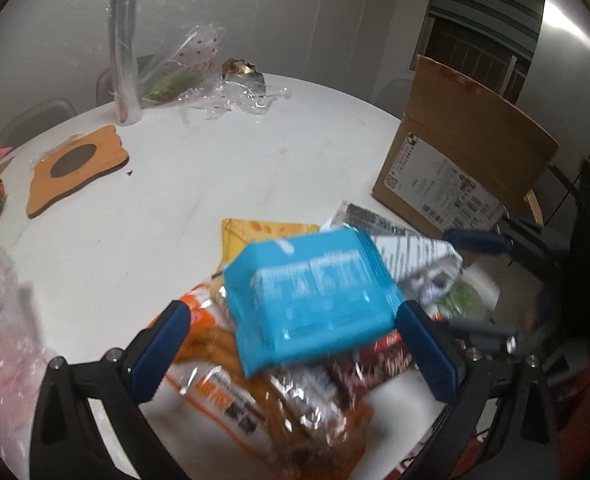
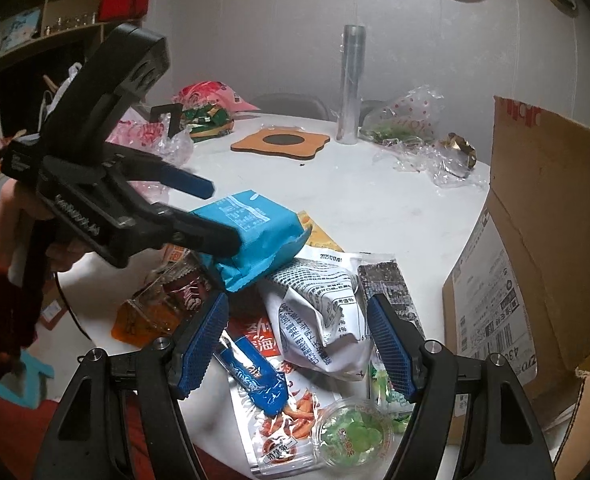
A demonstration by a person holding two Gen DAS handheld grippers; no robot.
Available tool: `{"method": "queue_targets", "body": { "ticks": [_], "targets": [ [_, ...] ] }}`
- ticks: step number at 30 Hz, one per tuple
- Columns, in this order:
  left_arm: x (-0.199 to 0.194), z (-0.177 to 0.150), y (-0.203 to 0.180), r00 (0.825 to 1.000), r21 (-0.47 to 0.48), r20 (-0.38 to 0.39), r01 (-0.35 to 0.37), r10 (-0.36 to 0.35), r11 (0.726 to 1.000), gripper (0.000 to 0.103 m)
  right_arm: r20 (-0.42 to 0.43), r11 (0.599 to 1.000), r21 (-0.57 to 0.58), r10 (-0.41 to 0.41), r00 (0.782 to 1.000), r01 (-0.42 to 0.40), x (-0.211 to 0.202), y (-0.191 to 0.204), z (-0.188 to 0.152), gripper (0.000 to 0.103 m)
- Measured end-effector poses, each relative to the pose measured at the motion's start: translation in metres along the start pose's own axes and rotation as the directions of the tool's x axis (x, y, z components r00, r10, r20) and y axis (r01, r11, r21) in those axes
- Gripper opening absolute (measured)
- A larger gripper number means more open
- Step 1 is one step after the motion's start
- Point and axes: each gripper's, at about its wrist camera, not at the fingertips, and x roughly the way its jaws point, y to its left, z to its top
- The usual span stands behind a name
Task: Organize snacks
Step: 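Grasp the blue biscuit pack with the left gripper while the right gripper approaches the pile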
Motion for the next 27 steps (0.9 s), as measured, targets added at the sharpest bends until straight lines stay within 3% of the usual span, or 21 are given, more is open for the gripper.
{"method": "queue_targets", "body": {
  "ticks": [3, 7, 11, 15, 17, 21, 25, 27],
  "targets": [
    [-0.007, -0.010, 0.003, 1.000, -0.032, -0.010, 0.001, -0.001, 0.999, 0.102, 0.006, 1.000, -0.007, -0.002, 1.000, 0.002, -0.003, 0.000, -0.003, 0.069],
    [-0.018, -0.014, 0.006, 0.991, -0.097, -0.002, 0.131, -0.131, 0.987, 0.102, 0.016, 0.999, -0.029, 0.019, 1.000, -0.019, -0.003, -0.002, 0.001, 0.069],
    [-0.020, -0.013, 0.002, 0.982, -0.121, -0.014, 0.188, -0.191, 0.975, 0.089, 0.030, 0.993, -0.095, 0.069, 0.997, -0.066, 0.003, -0.001, 0.017, 0.069],
    [-0.017, -0.015, -0.003, 0.979, -0.136, -0.035, 0.192, -0.199, 0.972, 0.087, 0.002, 0.983, -0.126, 0.136, 0.991, -0.135, 0.017, -0.003, 0.028, 0.069],
    [-0.017, -0.017, -0.002, 0.974, -0.147, -0.042, 0.213, -0.221, 0.966, 0.084, -0.013, 0.982, -0.110, 0.152, 0.988, -0.153, 0.024, -0.008, 0.033, 0.069],
    [-0.011, -0.021, -0.001, 0.962, -0.155, -0.078, 0.249, -0.263, 0.956, 0.059, -0.028, 0.972, -0.042, 0.230, 0.973, -0.231, 0.037, -0.020, 0.041, 0.069],
    [-0.005, -0.022, 0.000, 0.966, -0.147, -0.084, 0.232, -0.246, 0.962, 0.055, -0.042, 0.957, 0.029, 0.289, 0.956, -0.288, 0.054, -0.030, 0.050, 0.069],
    [-0.006, -0.021, 0.006, 0.969, -0.161, -0.066, 0.226, -0.239, 0.961, 0.055, -0.061, 0.947, 0.052, 0.320, 0.945, -0.317, 0.066, -0.032, 0.054, 0.061]
  ]
}}
